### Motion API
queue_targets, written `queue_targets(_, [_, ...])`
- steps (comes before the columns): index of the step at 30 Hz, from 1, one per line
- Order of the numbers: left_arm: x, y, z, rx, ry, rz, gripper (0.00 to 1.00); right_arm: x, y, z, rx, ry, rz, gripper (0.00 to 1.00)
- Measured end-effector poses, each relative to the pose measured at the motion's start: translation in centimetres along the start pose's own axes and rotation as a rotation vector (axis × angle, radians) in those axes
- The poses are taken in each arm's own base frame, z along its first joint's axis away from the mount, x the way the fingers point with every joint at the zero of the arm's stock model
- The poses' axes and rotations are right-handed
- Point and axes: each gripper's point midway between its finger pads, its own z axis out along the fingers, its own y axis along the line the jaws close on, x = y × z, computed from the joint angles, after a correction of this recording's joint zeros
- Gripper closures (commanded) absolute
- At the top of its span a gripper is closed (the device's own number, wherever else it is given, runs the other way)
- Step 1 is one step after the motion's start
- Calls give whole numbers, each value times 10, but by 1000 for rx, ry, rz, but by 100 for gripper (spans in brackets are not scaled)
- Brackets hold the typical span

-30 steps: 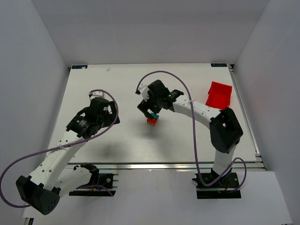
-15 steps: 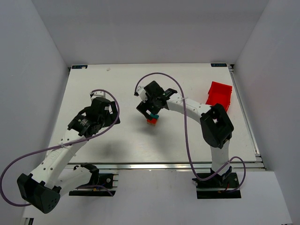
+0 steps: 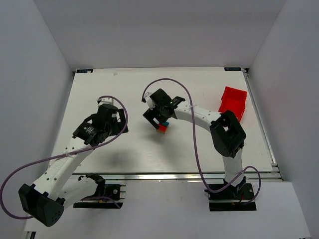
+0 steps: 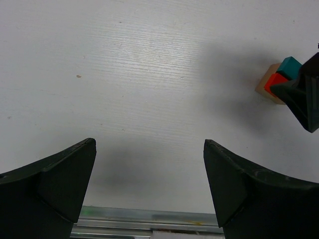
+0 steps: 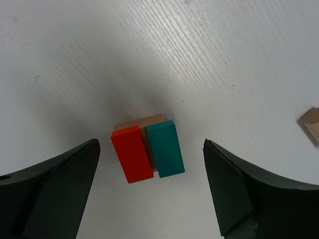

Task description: Build the wood block tower

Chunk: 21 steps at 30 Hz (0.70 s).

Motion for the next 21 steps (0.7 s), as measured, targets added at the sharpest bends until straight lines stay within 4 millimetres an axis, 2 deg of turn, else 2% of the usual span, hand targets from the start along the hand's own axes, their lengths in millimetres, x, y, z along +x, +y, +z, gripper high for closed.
queue_targets(9, [0, -3, 0, 16, 0, 7, 2, 16, -11, 27, 93, 72, 37, 11])
queue_targets(21, [1, -5, 0, 30, 6, 15, 2, 13, -8, 29, 72, 62, 32, 11])
